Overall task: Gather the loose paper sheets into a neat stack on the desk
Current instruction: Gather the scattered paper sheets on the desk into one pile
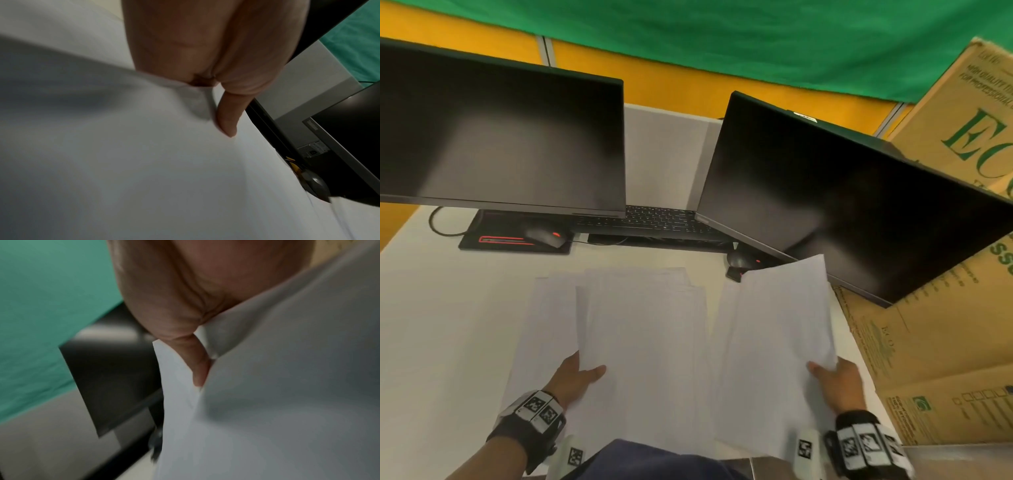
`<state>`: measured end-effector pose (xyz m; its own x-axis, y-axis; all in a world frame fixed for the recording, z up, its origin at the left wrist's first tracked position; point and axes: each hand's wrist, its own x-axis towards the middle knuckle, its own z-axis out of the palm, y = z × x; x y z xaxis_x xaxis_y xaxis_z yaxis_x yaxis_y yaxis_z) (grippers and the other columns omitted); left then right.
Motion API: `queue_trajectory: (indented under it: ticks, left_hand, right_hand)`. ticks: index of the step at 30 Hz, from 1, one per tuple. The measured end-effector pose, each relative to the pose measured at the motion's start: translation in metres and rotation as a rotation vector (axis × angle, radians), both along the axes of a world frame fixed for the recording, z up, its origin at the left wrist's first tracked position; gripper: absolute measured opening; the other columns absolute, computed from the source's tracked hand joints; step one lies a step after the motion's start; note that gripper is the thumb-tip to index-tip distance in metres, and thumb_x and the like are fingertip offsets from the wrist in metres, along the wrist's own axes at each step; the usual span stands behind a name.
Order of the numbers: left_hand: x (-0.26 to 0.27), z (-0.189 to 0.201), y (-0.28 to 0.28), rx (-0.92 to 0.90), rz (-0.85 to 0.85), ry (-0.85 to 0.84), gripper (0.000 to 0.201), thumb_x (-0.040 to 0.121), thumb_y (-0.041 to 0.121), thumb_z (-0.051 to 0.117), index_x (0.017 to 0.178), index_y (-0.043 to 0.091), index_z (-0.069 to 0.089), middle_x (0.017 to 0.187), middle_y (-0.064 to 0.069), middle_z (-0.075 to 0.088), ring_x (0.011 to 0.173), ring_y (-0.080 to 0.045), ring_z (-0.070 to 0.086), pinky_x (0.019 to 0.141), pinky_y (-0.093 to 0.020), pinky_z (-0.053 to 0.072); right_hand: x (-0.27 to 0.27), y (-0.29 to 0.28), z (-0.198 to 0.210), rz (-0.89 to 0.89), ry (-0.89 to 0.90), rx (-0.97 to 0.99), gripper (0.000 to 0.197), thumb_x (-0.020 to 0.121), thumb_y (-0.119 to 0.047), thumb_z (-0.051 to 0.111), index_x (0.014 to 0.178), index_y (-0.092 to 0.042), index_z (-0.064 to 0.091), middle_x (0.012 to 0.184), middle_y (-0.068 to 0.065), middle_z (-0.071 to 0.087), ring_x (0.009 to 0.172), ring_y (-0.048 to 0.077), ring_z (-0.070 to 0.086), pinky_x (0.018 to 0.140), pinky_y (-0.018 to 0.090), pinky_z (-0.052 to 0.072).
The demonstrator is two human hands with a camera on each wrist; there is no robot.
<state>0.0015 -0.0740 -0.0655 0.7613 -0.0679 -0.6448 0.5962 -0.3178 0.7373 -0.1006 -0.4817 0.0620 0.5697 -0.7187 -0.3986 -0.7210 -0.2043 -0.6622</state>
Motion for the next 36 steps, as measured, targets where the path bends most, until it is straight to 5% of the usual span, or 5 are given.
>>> queue_trajectory:
  ticks: [9, 18, 28, 31, 36]
  left_hand:
    - [-0.002, 0.009, -0.003, 0.019, -0.027, 0.002, 0.049, 0.082, 0.019, 0.068, 0.125, 0.006, 0.050, 0.117, -0.019, 0.063, 0.105, -0.037, 0.059, 0.097, -0.051, 0.045]
    - [-0.003, 0.020, -0.001, 0.021, -0.086, 0.007, 0.053, 0.080, 0.025, 0.070, 0.127, 0.008, 0.051, 0.119, -0.013, 0.064, 0.102, -0.030, 0.060, 0.094, -0.044, 0.045]
    - [0.007, 0.014, 0.005, -0.178, 0.142, 0.212, 0.093, 0.049, 0.078, 0.068, 0.117, 0.015, 0.062, 0.115, -0.014, 0.069, 0.104, -0.034, 0.064, 0.099, -0.048, 0.046]
    - [0.003, 0.024, -0.001, -0.160, 0.063, 0.098, 0.091, 0.040, 0.062, 0.082, 0.114, 0.012, 0.062, 0.108, -0.012, 0.071, 0.098, -0.031, 0.067, 0.093, -0.046, 0.051]
    - [-0.002, 0.030, 0.002, -0.186, -0.041, 0.028, 0.100, 0.036, 0.033, 0.088, 0.124, 0.002, 0.053, 0.115, -0.018, 0.066, 0.102, -0.033, 0.062, 0.094, -0.047, 0.049]
  right_hand:
    - [-0.029, 0.012, 0.132, 0.079, -0.463, 0.349, 0.011, 0.084, -0.004, 0.061, 0.073, -0.006, 0.060, 0.050, 0.001, 0.069, 0.041, 0.004, 0.062, 0.040, 0.012, 0.046]
    - [0.023, 0.053, 0.058, 0.135, -0.462, 0.775, 0.031, 0.089, -0.006, 0.054, 0.120, -0.006, 0.061, 0.117, 0.014, 0.070, 0.108, 0.031, 0.065, 0.096, 0.046, 0.050]
    - [0.068, 0.122, -0.066, 0.171, -0.005, 0.581, 0.040, 0.078, 0.002, 0.071, 0.117, 0.005, 0.061, 0.106, 0.020, 0.068, 0.091, 0.031, 0.063, 0.076, 0.032, 0.052]
    - [0.067, 0.142, -0.080, 0.304, 0.072, 0.441, 0.043, 0.082, -0.003, 0.066, 0.124, 0.001, 0.056, 0.108, 0.014, 0.065, 0.090, 0.024, 0.059, 0.074, 0.027, 0.052]
    - [0.056, 0.144, -0.087, 0.510, 0.379, 0.012, 0.079, 0.077, -0.048, 0.062, 0.141, -0.014, 0.030, 0.142, 0.011, 0.039, 0.129, 0.028, 0.041, 0.108, 0.036, 0.037]
